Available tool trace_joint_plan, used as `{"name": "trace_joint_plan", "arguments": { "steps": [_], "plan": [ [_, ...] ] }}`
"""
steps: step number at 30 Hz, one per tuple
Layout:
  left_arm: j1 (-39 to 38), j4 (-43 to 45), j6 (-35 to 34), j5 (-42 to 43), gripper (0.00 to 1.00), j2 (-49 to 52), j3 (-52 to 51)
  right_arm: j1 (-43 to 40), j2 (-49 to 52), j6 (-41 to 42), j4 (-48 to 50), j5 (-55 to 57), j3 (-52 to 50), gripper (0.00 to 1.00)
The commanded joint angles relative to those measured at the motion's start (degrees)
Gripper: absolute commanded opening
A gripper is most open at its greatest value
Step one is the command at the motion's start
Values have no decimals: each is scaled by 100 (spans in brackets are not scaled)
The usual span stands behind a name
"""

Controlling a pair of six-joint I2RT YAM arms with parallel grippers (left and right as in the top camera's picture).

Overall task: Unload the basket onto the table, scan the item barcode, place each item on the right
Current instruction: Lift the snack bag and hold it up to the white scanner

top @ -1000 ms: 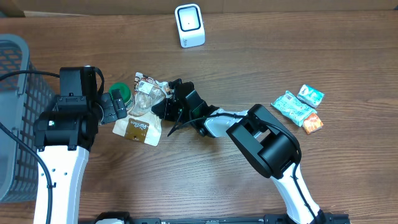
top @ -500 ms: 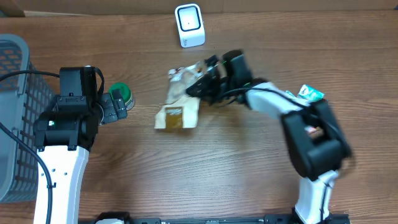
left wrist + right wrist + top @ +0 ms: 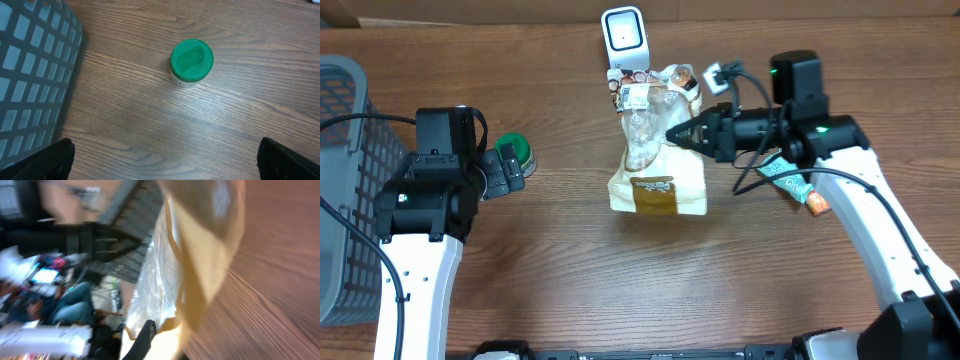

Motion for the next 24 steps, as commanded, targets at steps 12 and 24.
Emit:
{"name": "trace_joint_plan", "arguments": {
  "steps": [12, 24],
  "plan": [
    [22, 4, 107, 44, 100, 15, 11, -450, -289, 553, 994, -1631, 48, 4],
    [22, 4, 107, 42, 100, 15, 11, -433, -175, 3329, 3891, -1215, 415, 4]
  ]
}}
